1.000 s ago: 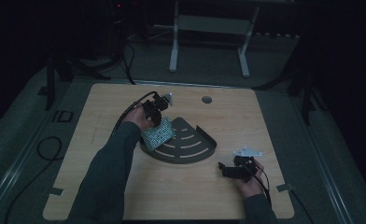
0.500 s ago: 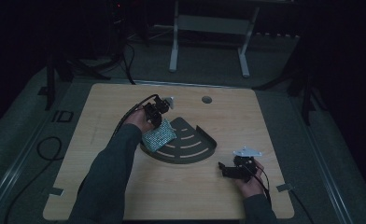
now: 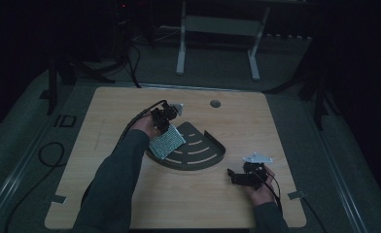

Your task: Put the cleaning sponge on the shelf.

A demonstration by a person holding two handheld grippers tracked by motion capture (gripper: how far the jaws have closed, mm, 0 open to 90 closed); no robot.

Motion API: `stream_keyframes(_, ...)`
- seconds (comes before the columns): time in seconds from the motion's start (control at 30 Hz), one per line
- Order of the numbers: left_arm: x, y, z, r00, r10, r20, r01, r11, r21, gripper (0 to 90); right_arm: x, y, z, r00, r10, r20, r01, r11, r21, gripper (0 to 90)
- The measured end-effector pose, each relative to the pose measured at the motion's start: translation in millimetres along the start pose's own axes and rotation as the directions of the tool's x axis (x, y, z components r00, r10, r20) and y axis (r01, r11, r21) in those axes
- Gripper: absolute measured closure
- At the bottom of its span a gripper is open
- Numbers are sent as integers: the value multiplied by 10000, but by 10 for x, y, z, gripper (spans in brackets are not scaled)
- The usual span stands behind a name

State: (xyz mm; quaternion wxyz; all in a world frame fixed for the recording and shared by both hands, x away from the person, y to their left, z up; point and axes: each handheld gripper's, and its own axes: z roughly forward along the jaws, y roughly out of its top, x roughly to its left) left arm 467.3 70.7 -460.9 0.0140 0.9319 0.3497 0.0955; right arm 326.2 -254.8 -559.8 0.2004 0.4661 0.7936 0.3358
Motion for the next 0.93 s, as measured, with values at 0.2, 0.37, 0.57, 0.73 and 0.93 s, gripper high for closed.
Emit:
stream_keyframes(0.2,5,3,52,10000,-49,30,49,9999,117,897,0,0,0,10000,-5,0,5,10000,-1,134)
stream_keyframes(0.37,41,-24,-8,9999,-110,94,111,9999,-98,859,0,0,0,10000,-3,0,3,10000,1,134)
stream_keyframes(0.57,144,-137,-161,9975,-458,530,500,9954,-815,696,0,0,0,10000,-4,0,4,10000,0,134)
stream_keyframes(0.73,293,-379,-331,9818,-1244,1438,1528,9663,-2073,599,0,-1,0,10000,-4,0,4,10000,-1,134)
stream_keyframes(0.93,288,-832,-357,9660,-2227,1311,2562,8922,-3719,517,0,0,0,10000,-2,-2,2,10000,-1,134)
